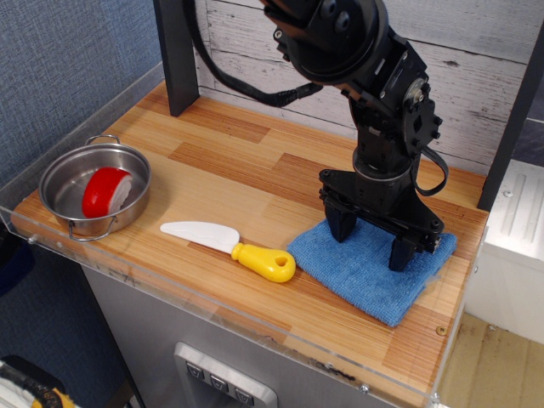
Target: Move the blue cloth on the right of the knife
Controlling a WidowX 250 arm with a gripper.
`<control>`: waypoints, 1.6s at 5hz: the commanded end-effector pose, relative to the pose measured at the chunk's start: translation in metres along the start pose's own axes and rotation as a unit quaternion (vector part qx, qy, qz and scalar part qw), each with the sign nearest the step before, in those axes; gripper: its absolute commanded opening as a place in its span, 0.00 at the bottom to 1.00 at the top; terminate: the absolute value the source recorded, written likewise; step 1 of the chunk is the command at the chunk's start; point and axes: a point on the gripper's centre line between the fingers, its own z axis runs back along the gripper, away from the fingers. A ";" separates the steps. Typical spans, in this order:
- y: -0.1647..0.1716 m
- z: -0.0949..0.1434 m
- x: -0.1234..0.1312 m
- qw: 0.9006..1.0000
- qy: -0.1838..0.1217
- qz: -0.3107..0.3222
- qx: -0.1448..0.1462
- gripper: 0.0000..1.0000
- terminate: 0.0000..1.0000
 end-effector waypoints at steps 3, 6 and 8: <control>0.018 0.052 0.021 0.998 -0.050 0.031 -0.019 1.00 0.00; 0.035 0.114 0.017 0.993 -0.083 0.073 -0.037 1.00 0.00; 0.035 0.114 0.017 0.993 -0.083 0.073 -0.037 1.00 0.00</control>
